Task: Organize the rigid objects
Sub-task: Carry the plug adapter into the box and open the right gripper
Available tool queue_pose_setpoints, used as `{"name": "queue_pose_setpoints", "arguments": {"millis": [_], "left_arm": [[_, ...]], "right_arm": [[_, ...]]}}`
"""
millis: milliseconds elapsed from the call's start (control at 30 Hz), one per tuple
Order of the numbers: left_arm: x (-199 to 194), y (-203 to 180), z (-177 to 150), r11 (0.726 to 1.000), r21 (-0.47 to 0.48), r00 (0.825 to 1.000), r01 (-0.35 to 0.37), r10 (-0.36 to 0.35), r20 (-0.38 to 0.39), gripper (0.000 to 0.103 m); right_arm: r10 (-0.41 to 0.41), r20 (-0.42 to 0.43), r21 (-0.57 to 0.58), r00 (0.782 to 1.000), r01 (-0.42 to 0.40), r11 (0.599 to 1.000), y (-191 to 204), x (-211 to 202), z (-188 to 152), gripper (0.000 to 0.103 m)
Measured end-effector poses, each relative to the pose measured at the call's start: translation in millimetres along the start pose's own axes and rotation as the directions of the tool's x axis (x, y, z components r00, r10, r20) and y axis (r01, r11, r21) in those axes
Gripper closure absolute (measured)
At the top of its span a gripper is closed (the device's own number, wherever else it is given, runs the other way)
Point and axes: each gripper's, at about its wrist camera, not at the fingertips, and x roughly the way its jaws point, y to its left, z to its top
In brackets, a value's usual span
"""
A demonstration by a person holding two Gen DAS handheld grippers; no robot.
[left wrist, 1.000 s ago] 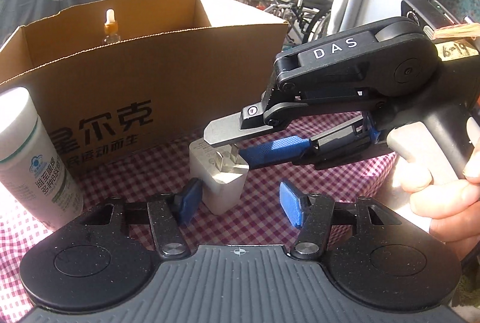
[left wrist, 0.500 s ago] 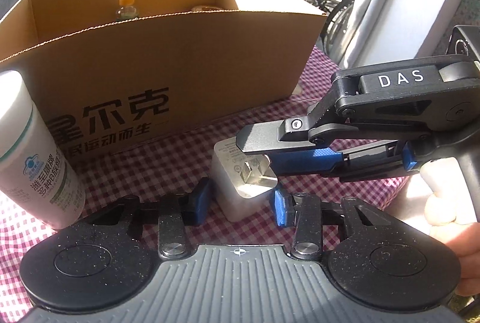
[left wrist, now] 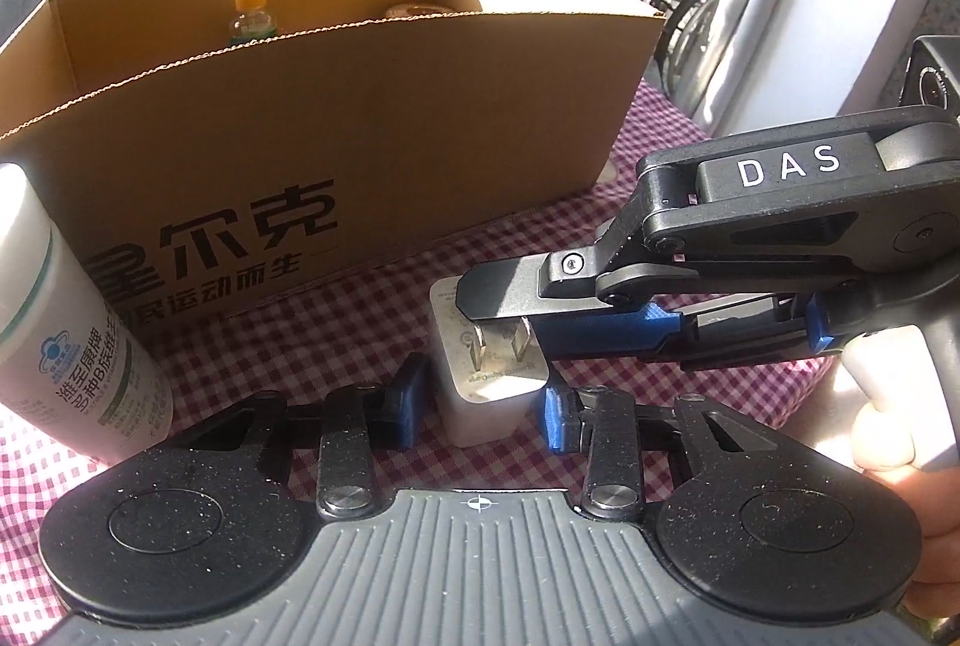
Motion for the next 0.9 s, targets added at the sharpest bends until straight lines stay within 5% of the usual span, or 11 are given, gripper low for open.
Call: {"name": "queue_pose_setpoints", "arguments": {"millis": [200, 600, 900], "left_arm": [[-1.6, 0.1, 0.3, 1.000, -0.001, 1.000, -0.007, 0.007, 0.001, 0.077], [-18.0, -6.7, 4.7, 0.999, 0.010, 0.998, -0.033, 0.033, 0.044, 0.077], [-72.7, -12.4, 28.9, 0.995, 0.024, 0.975, -0.097, 0.090, 0.202, 0.077]], "right_arm": [[-0.003, -0.001, -0.011, 1.000, 0.003, 1.000, 5.3, 4.8, -0.1, 0.061], [0.032, 0.025, -0.039, 0.999, -0.031, 0.999, 9.9, -11.4, 1.1, 0.061], [0.117, 0.109, -0.183, 0.987, -0.095, 0.978, 70.6, -44.8, 8.0, 0.061]]}}
